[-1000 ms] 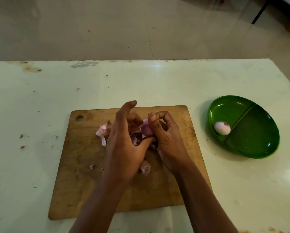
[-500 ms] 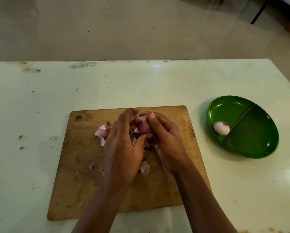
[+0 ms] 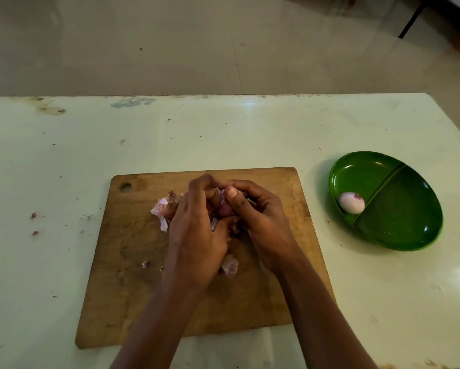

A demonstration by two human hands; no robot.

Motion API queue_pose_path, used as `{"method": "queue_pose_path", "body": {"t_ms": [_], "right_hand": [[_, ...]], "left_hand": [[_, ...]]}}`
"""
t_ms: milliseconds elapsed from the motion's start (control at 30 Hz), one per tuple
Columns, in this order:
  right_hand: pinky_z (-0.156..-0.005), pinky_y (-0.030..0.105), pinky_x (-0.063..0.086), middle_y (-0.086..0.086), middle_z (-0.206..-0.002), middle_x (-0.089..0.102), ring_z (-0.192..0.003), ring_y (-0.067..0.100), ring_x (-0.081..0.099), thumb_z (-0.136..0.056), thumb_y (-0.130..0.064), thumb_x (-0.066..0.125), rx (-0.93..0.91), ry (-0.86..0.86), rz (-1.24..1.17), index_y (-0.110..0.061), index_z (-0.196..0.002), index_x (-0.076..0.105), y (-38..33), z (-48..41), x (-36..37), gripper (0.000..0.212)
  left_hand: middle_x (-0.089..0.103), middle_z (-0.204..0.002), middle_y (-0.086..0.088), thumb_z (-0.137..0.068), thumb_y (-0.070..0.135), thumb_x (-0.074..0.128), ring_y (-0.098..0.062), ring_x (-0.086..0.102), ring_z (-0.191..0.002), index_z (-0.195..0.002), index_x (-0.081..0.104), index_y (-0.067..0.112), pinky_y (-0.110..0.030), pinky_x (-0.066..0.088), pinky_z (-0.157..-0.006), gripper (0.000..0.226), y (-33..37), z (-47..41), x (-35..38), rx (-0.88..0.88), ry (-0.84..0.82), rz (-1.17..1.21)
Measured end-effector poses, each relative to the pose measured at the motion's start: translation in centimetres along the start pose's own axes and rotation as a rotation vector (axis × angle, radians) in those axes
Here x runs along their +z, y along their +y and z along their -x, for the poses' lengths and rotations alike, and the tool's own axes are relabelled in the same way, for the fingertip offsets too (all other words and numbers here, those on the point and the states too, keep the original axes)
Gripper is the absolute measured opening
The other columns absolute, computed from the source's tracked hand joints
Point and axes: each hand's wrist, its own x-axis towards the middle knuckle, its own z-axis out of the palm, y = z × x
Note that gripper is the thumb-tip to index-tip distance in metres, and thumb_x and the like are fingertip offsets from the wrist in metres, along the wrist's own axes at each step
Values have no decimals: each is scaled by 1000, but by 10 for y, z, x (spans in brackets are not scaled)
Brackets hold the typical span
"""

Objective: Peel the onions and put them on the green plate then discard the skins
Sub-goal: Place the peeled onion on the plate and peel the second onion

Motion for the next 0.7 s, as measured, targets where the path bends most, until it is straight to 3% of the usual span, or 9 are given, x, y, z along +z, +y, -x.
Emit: {"method": "queue_pose_path", "body": {"t_ms": [100,200,333,433,567,700], "right_hand": [[-78,37,58,8,-104,70,-98,25,68,-82,-37,61,9,5,-15,-14,-109,70,1,0,0,37],[-78,43,58,10,-104,69,-98,31,67,-81,-43,62,9,29,-31,-14,-108,69,2,-1,-2,40],[-81,43,58,8,-103,70,-100,27,67,-80,-42,64,15,37,-19,-16,-105,70,1,-2,-2,37],[-81,40,59,5,-100,71,-98,22,68,-80,-40,64,1,54,10,-15,-104,70,1,-1,-2,36],[-84,41,58,0,-101,71,-98,18,67,-81,-37,66,-26,90,67,-17,-104,71,2,0,-1,30],[-84,37,58,-5,-102,70,-97,12,65,-86,-30,69,-95,108,186,-20,-104,71,3,0,1,20]], "left_hand": [[59,-86,2,-71,-7,75,-10,59,-79,-117,49,10,-5,43,-74,55,-1,0,0,19,12,-1],[59,-83,2,-69,-6,78,-12,60,-80,-121,41,21,-10,44,-77,69,-1,1,0,44,29,22],[64,-112,0,-69,6,81,-8,62,-99,-130,36,28,-9,46,-86,79,1,1,-4,30,54,102],[68,-110,1,-73,12,78,-4,65,-97,-125,48,27,-13,51,-83,62,0,-1,-5,21,67,143],[70,-102,3,-75,9,75,1,63,-94,-112,61,22,-4,49,-72,41,-3,-1,-6,3,131,89],[71,-94,5,-78,9,73,3,66,-84,-108,56,25,-13,53,-72,38,-5,-3,-7,-79,155,107]]}}
